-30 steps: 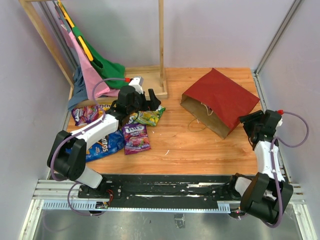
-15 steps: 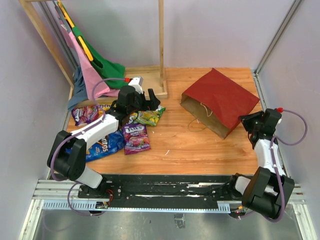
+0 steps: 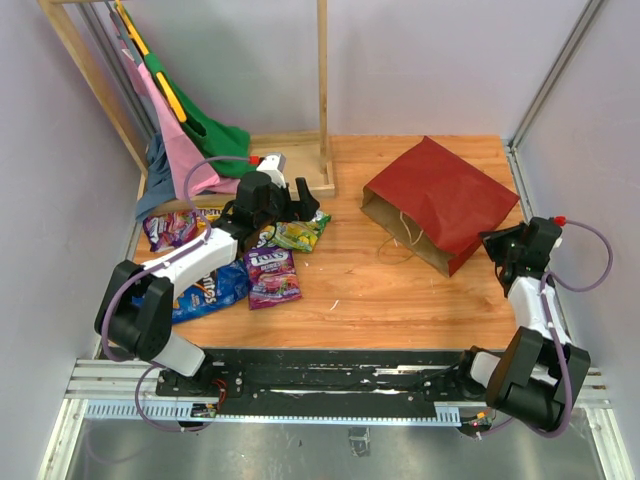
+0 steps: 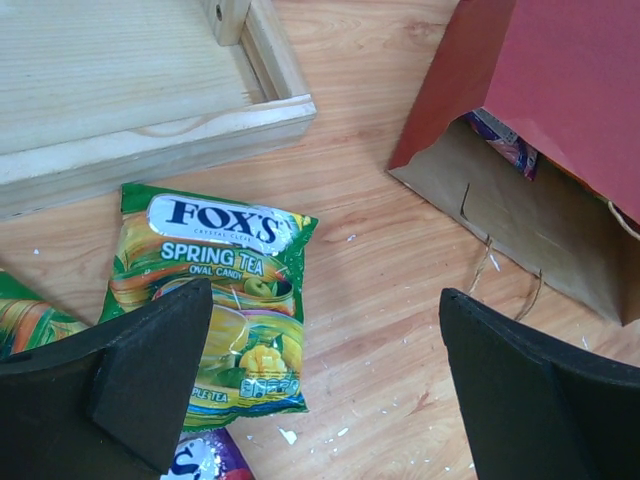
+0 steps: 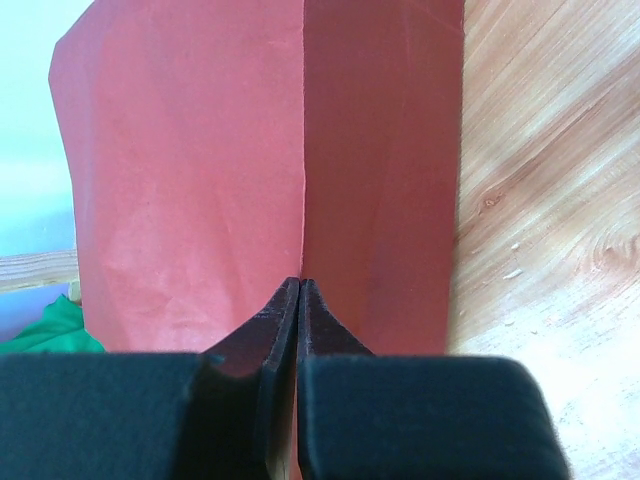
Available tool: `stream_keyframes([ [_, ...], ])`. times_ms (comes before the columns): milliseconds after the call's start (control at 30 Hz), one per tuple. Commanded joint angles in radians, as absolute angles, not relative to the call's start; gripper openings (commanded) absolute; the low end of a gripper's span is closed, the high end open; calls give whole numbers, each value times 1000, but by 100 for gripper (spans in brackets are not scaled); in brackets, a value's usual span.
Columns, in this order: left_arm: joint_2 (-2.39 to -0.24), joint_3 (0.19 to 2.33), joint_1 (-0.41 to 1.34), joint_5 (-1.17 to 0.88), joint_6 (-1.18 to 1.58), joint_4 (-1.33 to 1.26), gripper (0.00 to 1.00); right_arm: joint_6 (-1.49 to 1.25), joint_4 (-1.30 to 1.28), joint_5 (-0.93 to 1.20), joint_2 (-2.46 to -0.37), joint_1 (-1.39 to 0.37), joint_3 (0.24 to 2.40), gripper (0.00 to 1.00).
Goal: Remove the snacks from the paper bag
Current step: Adjust the paper bag at the center of the board.
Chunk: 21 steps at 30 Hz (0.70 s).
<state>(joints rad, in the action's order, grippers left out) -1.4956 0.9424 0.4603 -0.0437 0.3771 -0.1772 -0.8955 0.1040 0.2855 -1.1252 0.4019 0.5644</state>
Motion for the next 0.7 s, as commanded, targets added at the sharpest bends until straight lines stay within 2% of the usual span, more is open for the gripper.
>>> stream_keyframes([
  [0,-1504,953,456,-22,354,-181,100,-912,140,277,-1136,417,563,1],
  [667,-1533,955,445,-26,352,-183,100,-955,262,281,-1348,404,656,1],
])
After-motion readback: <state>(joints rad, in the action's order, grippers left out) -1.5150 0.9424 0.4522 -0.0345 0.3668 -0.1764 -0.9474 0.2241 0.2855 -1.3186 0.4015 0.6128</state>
